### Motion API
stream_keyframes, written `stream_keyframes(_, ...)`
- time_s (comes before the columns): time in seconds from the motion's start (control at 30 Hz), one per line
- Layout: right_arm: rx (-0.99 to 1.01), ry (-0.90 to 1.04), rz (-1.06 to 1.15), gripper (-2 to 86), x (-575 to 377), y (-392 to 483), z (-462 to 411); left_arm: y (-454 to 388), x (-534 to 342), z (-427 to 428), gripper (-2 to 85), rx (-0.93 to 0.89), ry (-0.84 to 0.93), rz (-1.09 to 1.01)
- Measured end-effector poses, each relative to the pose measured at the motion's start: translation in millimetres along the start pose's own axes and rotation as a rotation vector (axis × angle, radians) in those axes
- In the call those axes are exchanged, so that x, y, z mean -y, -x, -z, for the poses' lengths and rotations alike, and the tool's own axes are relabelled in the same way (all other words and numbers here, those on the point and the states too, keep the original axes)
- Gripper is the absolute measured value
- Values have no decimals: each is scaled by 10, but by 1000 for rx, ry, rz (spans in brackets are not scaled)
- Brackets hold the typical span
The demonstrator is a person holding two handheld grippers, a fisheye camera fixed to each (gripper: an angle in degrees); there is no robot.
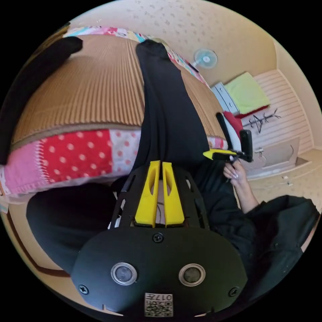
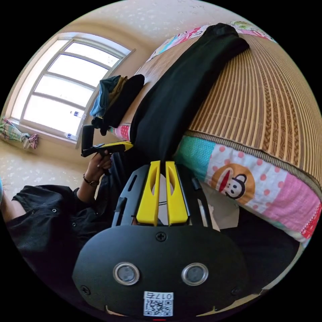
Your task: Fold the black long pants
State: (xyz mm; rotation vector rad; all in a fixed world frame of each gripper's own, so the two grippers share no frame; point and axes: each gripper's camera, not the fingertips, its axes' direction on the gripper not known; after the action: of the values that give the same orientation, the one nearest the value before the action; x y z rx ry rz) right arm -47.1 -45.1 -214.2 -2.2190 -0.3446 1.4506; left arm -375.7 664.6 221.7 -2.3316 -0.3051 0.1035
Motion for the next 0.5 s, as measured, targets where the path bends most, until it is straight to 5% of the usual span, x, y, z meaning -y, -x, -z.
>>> stream_keyframes(0.13, -57, 102, -80, 31, -356, -283, 141, -91, -128, -158, -6, -102, 88, -49)
stream_keyframes(0.2, -62, 76, -128, 30, -438, -398, 261, -114, -146, 97, -4, -166, -75, -66)
stream_keyframes(0.33, 111, -194, -178, 31, -462, -675, 751, 5, 74, 509, 25, -236, -312, -64)
stream_keyframes(0.5, 154, -403, -203, 54, -186, -974, 1065, 169, 836, 395, 134, -103, -199, -3)
